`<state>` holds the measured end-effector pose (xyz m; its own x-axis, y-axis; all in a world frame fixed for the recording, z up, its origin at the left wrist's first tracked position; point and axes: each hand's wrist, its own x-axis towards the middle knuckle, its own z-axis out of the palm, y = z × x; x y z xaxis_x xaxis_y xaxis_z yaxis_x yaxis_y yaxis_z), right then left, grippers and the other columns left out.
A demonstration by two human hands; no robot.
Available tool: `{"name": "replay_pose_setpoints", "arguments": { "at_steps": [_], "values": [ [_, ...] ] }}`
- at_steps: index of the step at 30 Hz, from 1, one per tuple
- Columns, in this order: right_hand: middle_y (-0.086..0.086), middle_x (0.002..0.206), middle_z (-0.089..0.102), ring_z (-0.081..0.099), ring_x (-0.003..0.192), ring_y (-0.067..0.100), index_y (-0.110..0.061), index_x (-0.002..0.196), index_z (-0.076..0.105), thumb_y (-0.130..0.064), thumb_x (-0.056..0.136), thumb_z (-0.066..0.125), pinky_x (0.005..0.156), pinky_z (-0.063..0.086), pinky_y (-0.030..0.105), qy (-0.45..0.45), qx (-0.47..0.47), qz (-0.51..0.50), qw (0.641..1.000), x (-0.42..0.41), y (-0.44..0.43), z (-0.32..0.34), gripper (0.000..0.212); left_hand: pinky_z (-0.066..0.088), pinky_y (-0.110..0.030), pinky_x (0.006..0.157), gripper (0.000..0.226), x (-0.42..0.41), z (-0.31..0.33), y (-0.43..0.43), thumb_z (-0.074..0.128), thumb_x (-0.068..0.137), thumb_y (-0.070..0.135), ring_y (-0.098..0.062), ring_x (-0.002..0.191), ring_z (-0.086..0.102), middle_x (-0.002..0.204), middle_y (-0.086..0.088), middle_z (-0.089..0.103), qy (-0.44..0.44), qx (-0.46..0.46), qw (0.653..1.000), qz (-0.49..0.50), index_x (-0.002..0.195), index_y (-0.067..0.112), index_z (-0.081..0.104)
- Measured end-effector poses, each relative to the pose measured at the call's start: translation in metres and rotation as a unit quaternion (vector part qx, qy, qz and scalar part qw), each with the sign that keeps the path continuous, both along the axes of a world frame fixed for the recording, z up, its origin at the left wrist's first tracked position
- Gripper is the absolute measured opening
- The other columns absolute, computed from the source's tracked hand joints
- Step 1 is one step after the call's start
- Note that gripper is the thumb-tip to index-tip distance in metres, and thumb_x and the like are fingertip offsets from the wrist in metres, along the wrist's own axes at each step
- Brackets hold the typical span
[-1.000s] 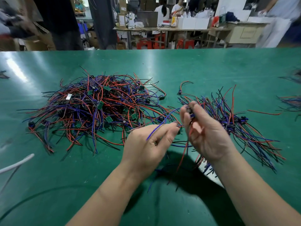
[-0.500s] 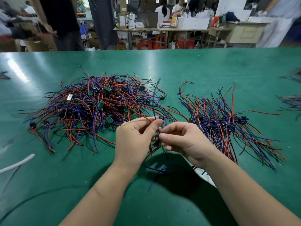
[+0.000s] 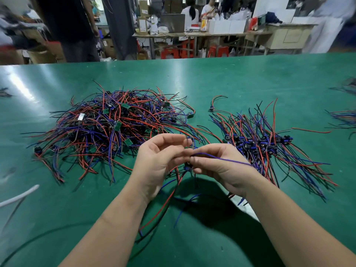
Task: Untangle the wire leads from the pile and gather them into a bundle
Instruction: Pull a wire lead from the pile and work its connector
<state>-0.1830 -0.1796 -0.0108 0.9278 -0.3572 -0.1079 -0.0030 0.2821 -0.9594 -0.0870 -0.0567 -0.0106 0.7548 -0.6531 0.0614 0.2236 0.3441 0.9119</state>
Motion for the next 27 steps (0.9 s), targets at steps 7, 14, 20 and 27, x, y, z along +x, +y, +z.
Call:
{"name": "replay_pose_setpoints", "arguments": {
  "at_steps": [7,14,20,27],
  "values": [
    [0.008,0.069,0.07,0.066,0.059,0.013,-0.008,0.066,0.073,-0.004,0.061,0.069,0.054,0.054,0.017,-0.052,0.075,-0.051,0.995,0.002,-0.005,-0.001,0.008,0.052,-0.019,0.06,0.023,-0.003,-0.008,-0.001,0.077,0.068,0.018,-0.011,0.068,0.066,0.081,-0.007,0.074,-0.078,0.124,0.989,-0.023,0.088,0.009,0.073],
    [0.006,0.075,0.072,0.065,0.074,0.014,-0.007,0.076,0.073,0.001,0.074,0.07,0.079,0.054,0.025,-0.049,-0.103,-0.117,0.987,0.006,-0.004,-0.01,0.009,0.048,-0.018,0.05,0.028,-0.006,-0.013,-0.003,0.08,0.055,0.027,-0.009,0.05,0.059,0.065,-0.006,0.07,-0.07,0.165,0.984,-0.005,0.075,0.009,0.071],
    [0.007,0.081,0.075,0.066,0.078,0.009,-0.015,0.078,0.074,-0.01,0.083,0.069,0.079,0.053,0.028,-0.008,-0.174,-0.109,0.979,0.006,-0.005,-0.014,0.009,0.047,-0.017,0.051,0.035,-0.006,-0.017,-0.006,0.083,0.05,0.028,-0.006,0.052,0.058,0.064,-0.002,0.071,-0.099,0.193,0.976,0.015,0.077,0.008,0.072],
    [0.036,0.09,0.061,0.049,0.073,0.016,0.002,0.086,0.07,-0.024,0.092,0.061,0.07,0.042,0.039,0.035,-0.279,-0.047,0.958,0.007,-0.005,-0.021,0.028,0.055,-0.029,0.064,0.018,-0.006,-0.022,-0.003,0.089,0.061,0.029,-0.009,0.062,0.066,0.068,0.007,0.073,-0.261,0.265,0.927,0.057,0.07,0.024,0.075]
  ]
}}
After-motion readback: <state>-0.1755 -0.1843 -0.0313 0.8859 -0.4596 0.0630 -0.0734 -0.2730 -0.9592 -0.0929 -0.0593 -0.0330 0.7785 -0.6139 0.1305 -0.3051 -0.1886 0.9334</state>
